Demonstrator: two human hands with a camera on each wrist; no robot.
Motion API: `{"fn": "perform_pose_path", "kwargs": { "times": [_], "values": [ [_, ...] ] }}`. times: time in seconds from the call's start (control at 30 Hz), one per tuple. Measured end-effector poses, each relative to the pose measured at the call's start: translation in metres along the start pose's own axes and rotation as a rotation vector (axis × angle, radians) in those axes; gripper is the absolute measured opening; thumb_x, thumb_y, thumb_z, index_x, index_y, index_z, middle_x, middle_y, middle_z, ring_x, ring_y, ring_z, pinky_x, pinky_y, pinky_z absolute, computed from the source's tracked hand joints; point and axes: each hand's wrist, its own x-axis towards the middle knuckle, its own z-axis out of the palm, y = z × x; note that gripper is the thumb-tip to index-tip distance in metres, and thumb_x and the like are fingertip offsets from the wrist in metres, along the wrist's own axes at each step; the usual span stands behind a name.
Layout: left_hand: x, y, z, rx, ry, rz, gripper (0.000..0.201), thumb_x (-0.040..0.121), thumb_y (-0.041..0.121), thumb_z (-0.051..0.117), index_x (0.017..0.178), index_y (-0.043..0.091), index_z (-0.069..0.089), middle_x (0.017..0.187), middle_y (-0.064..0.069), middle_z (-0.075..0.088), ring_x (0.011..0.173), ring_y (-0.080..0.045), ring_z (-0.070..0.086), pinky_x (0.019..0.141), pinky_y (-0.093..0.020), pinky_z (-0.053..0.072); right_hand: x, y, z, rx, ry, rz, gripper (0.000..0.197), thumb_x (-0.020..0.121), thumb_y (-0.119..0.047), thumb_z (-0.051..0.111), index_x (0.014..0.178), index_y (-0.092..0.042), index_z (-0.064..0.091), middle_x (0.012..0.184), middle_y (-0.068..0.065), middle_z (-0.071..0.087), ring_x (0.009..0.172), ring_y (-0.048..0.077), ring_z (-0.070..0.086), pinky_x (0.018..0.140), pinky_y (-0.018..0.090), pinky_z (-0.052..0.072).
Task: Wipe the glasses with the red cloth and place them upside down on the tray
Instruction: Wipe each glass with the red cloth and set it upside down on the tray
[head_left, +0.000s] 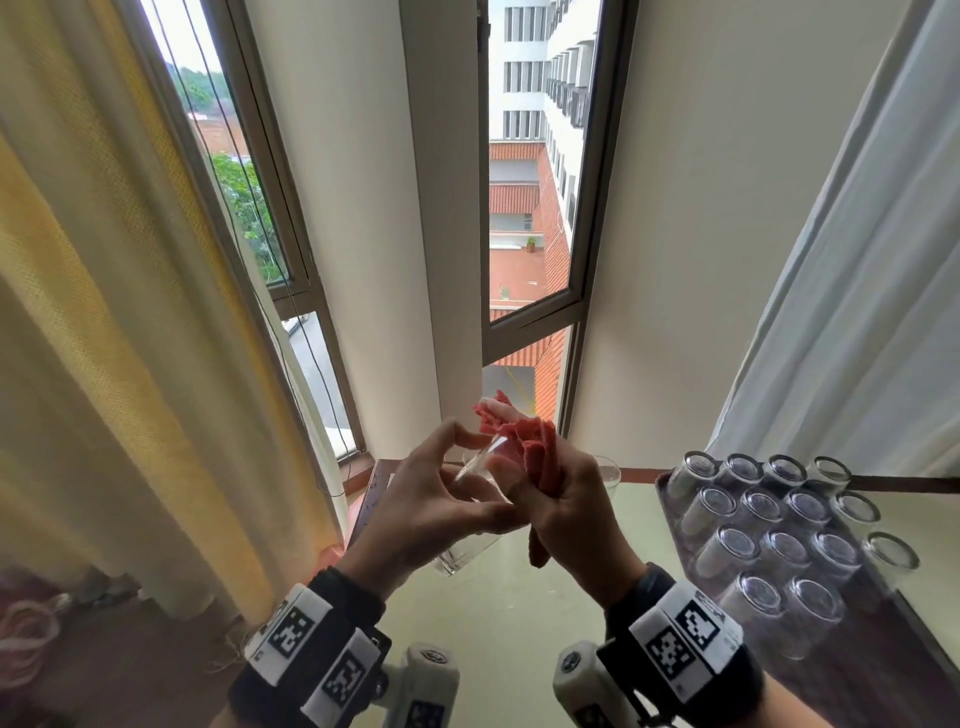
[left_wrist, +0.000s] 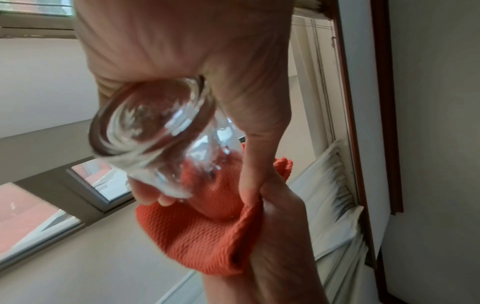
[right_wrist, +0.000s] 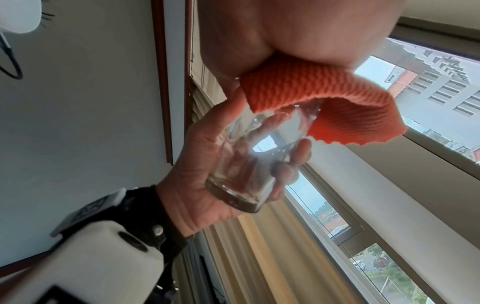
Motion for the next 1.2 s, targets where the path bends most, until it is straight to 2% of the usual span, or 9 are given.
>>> {"fn": "perform_pose_path", "kwargs": {
  "times": [0.13,0.23,0.4,0.63,0.8,0.87,0.97,1.1,1.2],
  "values": [
    [0.0,-0.002,-0.001,0.075,0.078,0.068,0.072,0.056,0.04,0.091,0.114,0.022,0.053,0.087,-0.012,0.076,0.078,-0.033,0.074,0.076,-0.054,0.061,-0.003,-0.003,0.001,0.01,-0.002,0.05,0.049,0.087,-0.037,0.065,0.132,-0.023,0.056,0.106,0.002,0.075,0.1,0.013,0.071,0.088,0.032,0.057],
    [-0.001,-0.013,-0.002,0.116,0.132,0.063,0.074,0.053,0.045,0.093,0.113,0.024,0.055,0.086,-0.01,0.076,0.078,-0.031,0.074,0.073,-0.057,0.06,-0.006,-0.001,0.003,-0.05,0.055,0.051,0.018,0.086,-0.019,0.068,0.099,-0.031,0.068,0.078,-0.02,0.071,0.077,0.001,0.069,0.072,0.019,0.054],
    [-0.013,-0.038,-0.002,0.196,0.155,-0.003,0.073,0.047,0.055,0.093,0.108,0.039,0.056,0.081,-0.005,0.076,0.07,-0.026,0.073,0.068,-0.054,0.06,-0.025,0.02,0.007,-0.106,0.037,0.156,0.048,0.085,0.013,0.063,0.074,-0.034,0.06,0.06,-0.023,0.061,0.06,-0.006,0.057,0.061,0.007,0.041],
    [-0.021,-0.057,-0.006,0.193,0.115,-0.122,0.079,0.047,0.053,0.089,0.113,0.029,0.053,0.077,-0.004,0.076,0.071,-0.021,0.074,0.078,-0.046,0.062,-0.029,0.03,-0.001,0.032,-0.095,0.38,0.028,0.09,0.008,0.061,0.094,-0.016,0.074,0.084,-0.003,0.075,0.078,0.006,0.067,0.07,0.02,0.053],
    [-0.024,-0.066,-0.018,0.092,0.178,-0.197,0.075,0.058,0.032,0.094,0.118,0.023,0.05,0.081,-0.01,0.076,0.076,-0.024,0.075,0.079,-0.037,0.062,-0.03,0.044,-0.02,0.369,0.003,0.7,0.027,0.093,0.016,0.049,0.091,-0.001,0.071,0.078,0.018,0.073,0.069,0.024,0.07,0.061,0.036,0.06],
    [-0.027,-0.07,-0.025,0.068,0.209,-0.218,0.081,0.053,0.043,0.096,0.117,0.026,0.05,0.083,-0.009,0.076,0.078,-0.023,0.075,0.078,-0.034,0.061,-0.04,0.071,-0.029,0.239,0.021,0.758,0.029,0.095,0.011,0.051,0.088,-0.009,0.072,0.074,0.009,0.072,0.069,0.025,0.065,0.068,0.039,0.056],
    [-0.034,-0.078,-0.031,0.047,0.253,-0.252,0.091,0.04,0.057,0.089,0.116,0.028,0.05,0.084,-0.01,0.076,0.077,-0.023,0.074,0.074,-0.033,0.06,-0.062,0.116,-0.038,-0.284,-0.022,0.763,0.025,0.095,-0.004,0.058,0.087,-0.02,0.076,0.072,-0.005,0.072,0.071,0.018,0.064,0.074,0.033,0.049],
    [-0.04,-0.089,-0.034,0.003,0.292,-0.289,0.099,0.038,0.059,0.09,0.122,0.026,0.05,0.086,-0.011,0.076,0.08,-0.026,0.074,0.079,-0.039,0.06,-0.102,0.176,-0.042,-0.674,-0.201,0.891,0.029,0.095,-0.025,0.045,0.101,-0.049,0.061,0.098,-0.004,0.069,0.09,0.021,0.067,0.073,0.034,0.052],
    [-0.043,-0.092,-0.034,-0.002,0.308,-0.296,0.099,0.037,0.06,0.088,0.122,0.027,0.049,0.087,-0.011,0.076,0.081,-0.023,0.074,0.075,-0.032,0.06,-0.129,0.206,-0.032,-0.839,-0.468,0.848,0.041,0.092,-0.021,0.041,0.122,-0.048,0.049,0.136,-0.004,0.053,0.131,0.021,0.05,0.105,0.04,0.042]
  ]
}}
